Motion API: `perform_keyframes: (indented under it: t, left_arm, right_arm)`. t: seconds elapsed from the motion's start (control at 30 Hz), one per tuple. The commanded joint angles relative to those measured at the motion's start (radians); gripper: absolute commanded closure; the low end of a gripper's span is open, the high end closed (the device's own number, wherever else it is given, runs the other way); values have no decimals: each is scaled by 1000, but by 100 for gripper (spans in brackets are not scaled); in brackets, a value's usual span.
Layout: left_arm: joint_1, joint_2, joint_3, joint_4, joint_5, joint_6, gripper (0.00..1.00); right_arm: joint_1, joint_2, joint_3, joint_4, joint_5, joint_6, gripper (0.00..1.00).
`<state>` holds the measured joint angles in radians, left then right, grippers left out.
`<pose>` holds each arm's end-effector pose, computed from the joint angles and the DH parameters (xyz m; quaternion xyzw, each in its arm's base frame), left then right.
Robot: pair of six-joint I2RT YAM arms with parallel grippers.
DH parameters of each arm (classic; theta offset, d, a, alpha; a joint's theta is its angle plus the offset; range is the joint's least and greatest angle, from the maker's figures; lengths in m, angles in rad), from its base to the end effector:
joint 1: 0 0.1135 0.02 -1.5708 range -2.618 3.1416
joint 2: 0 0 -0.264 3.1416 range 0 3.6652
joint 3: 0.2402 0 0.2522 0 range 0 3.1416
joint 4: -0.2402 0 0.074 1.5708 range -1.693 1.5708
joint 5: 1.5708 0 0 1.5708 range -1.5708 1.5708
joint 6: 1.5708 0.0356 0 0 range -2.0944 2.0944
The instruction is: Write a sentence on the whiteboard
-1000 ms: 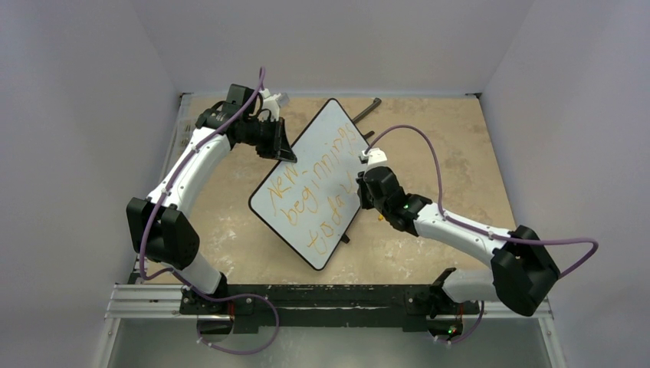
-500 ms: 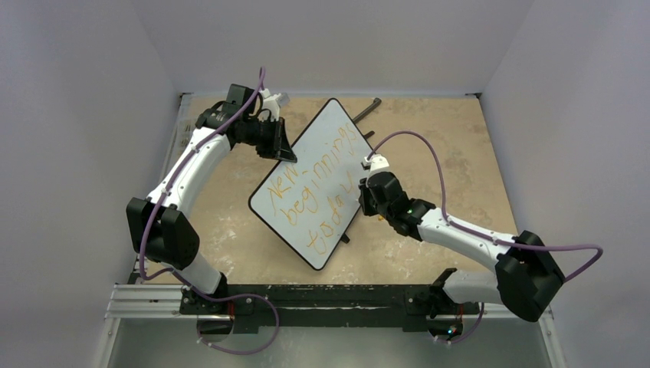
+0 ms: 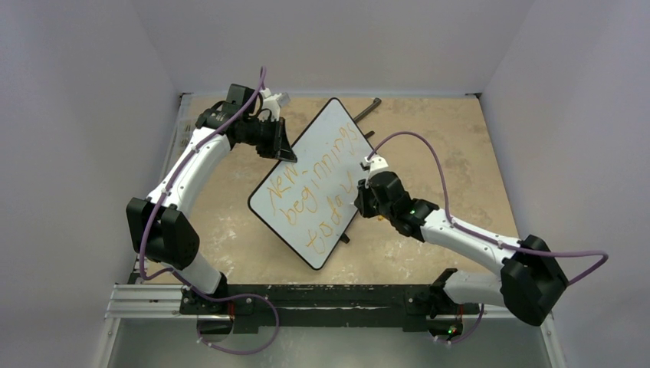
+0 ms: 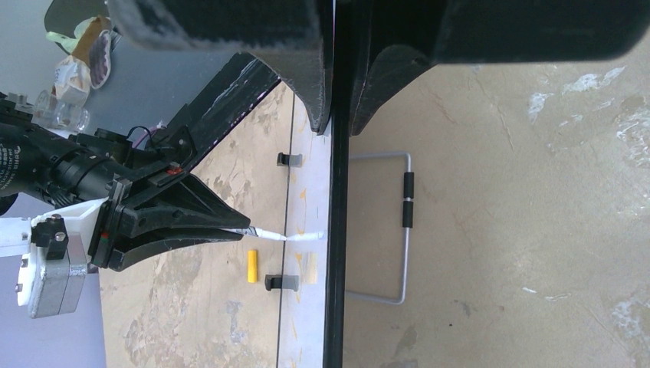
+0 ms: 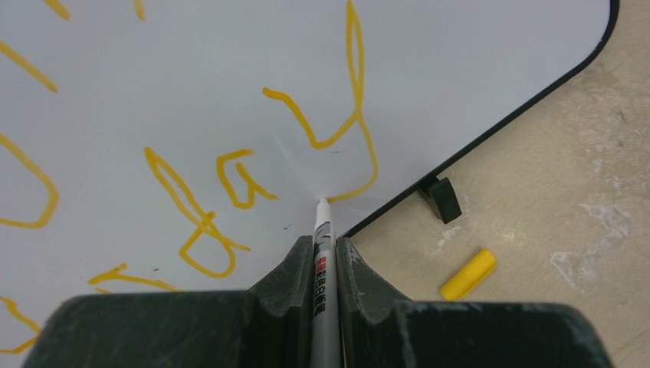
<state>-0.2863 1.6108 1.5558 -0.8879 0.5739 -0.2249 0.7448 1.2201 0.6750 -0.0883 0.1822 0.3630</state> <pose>0.3202 -0.1144 0.3397 0.1154 0.9091 -0.3353 0.2185 0.1939 0.1700 0.2212 -0.1282 0.8801 0.1676 0.4253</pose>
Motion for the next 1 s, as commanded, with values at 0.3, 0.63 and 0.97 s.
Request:
perform_keyframes:
  t: [0.3, 0.63, 0.97]
  left_arm:
    - [11, -24, 13, -20, -157, 44, 100]
    - [10, -1, -12, -6, -210, 37, 100]
    - [12, 36, -27, -10, -259, 49, 86]
  right_arm:
    - [10, -307, 223, -107, 15, 21, 100]
    - [9, -470, 120, -121, 83, 95, 100]
    - [10, -542, 77, -150, 100, 111, 100]
